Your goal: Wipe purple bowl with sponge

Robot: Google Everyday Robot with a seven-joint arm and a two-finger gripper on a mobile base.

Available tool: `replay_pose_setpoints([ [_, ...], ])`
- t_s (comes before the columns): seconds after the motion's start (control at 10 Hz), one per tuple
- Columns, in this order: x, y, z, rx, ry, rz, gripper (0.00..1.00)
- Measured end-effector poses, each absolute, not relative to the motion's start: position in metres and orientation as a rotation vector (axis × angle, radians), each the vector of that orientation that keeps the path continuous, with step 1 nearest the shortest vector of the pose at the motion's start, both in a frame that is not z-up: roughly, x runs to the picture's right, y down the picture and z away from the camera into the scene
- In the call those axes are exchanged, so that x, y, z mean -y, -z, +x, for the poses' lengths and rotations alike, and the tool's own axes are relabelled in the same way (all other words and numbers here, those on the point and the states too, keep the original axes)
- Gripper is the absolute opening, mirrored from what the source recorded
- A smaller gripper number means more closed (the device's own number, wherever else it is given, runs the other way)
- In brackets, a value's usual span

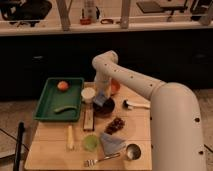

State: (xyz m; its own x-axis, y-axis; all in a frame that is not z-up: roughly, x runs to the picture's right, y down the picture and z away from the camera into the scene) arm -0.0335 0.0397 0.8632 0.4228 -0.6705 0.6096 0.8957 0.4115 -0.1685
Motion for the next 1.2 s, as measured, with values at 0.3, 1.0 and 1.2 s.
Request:
replay_pose_setpoints([
  [0.3,-0.067,-0.837,-0.051,0.539,1.107,-0.500,0.00],
  [1.0,-0.071,-0.835,0.049,0.524,0.972,-0.496,0.00],
  [1.2,-0.055,-0.840,0.060,0.508,0.941,-0.476,0.00],
])
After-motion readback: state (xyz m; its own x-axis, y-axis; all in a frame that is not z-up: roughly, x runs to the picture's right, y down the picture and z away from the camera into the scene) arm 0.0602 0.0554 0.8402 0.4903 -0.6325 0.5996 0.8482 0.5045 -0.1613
